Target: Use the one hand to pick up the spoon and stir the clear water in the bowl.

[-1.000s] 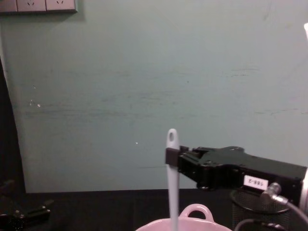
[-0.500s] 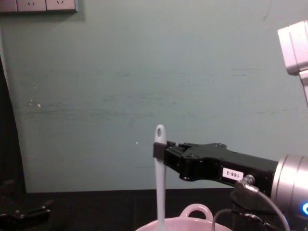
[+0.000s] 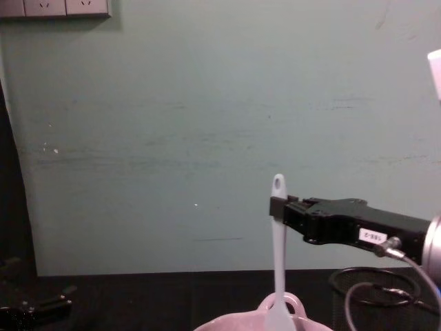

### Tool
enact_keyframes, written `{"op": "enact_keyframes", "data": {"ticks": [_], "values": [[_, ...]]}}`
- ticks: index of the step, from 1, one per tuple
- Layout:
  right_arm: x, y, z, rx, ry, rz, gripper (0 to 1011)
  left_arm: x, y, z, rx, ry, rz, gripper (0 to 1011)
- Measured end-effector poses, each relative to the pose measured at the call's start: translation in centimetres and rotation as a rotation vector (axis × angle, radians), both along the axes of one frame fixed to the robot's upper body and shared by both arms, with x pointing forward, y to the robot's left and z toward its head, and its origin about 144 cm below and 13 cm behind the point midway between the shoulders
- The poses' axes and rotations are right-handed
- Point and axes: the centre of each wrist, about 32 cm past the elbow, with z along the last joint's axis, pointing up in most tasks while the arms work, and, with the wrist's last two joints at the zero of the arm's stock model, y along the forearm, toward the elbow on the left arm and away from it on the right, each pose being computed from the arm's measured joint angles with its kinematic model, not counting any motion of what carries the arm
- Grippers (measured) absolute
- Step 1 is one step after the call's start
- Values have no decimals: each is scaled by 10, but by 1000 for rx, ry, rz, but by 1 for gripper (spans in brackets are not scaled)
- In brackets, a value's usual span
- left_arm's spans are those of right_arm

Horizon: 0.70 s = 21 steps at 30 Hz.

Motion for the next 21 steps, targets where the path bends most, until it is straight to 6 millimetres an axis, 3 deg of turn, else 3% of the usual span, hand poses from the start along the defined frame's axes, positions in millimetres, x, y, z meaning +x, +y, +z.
{"op": "enact_keyframes", "data": {"ticks": [12,21], "values": [[-17,-7,6,-30,-26,17,117,0,0,0,0,0,0,1005],[-35,10,4,-40,-19,120,117,0,0,0,0,0,0,1005]]}}
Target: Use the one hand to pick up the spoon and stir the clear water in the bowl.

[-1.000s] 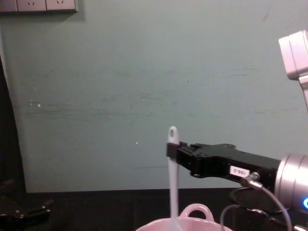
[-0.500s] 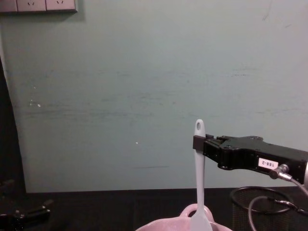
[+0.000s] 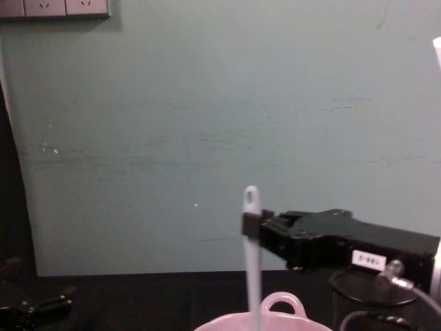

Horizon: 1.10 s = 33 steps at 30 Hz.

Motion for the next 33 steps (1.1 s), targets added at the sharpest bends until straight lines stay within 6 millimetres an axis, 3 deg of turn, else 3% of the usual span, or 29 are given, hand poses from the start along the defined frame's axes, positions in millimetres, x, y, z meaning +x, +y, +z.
{"op": "enact_keyframes", "data": {"ticks": [9,19,26,33], "values": [[-7,16,-1,14,2,57,117,0,0,0,0,0,0,1005],[17,21,-6,37,10,24,117,0,0,0,0,0,0,1005],[36,11,-9,38,13,-48,117,0,0,0,0,0,0,1005],[37,-5,-7,41,9,-100,117,0,0,0,0,0,0,1005]]}}
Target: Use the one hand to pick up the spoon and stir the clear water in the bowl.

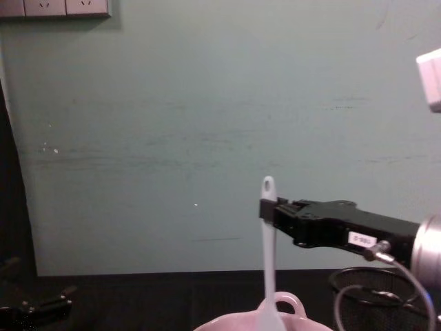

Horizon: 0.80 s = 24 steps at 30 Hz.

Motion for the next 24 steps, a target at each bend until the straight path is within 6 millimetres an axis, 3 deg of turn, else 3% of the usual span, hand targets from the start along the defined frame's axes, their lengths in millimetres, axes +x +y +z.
{"op": "enact_keyframes", "data": {"ticks": [13,24], "values": [[-21,-12,5,-9,7,2,117,0,0,0,0,0,0,1005],[-41,10,2,3,28,99,117,0,0,0,0,0,0,1005]]}}
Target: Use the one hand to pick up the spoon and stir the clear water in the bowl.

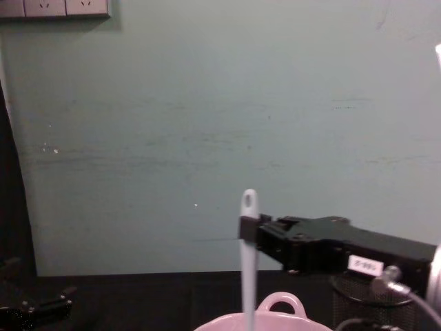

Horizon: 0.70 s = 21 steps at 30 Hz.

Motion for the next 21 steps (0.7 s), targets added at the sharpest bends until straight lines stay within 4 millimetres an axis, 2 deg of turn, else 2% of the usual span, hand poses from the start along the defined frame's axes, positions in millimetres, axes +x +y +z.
{"op": "enact_keyframes", "data": {"ticks": [5,12,21], "values": [[1,11,0,5,-3,30,117,0,0,0,0,0,0,1005],[15,22,-1,21,-4,35,117,0,0,0,0,0,0,1005],[37,19,-4,26,8,-8,117,0,0,0,0,0,0,1005]]}}
